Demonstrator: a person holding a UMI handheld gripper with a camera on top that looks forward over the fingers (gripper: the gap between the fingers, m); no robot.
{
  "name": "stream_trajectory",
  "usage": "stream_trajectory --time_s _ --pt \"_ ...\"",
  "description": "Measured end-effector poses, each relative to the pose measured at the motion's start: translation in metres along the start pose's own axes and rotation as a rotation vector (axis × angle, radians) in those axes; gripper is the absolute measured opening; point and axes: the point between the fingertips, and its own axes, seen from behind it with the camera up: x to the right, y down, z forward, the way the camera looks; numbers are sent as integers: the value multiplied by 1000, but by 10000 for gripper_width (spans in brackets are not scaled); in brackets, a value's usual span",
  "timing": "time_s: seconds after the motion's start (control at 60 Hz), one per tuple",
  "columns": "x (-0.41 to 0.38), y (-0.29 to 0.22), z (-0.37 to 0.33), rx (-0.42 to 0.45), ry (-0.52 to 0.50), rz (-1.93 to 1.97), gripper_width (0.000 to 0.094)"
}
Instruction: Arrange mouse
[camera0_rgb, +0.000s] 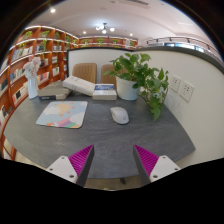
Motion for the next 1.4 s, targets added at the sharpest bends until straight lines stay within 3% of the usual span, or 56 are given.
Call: stream_trajectory --time_s 0.4,0.8,0.933,0.983,1.3,1.4 --pt "38 -46 152 -64 -20 3 777" --pt "46 -87 228 -107 -35 58 762" --pt "44 -89 236 -126 -42 106 632" --pt "43 -90 238 -126 -35 110 538" --pt "38 -89 235 -160 -6 137 376" --pt "31 -122 209 -106 19 95 376"
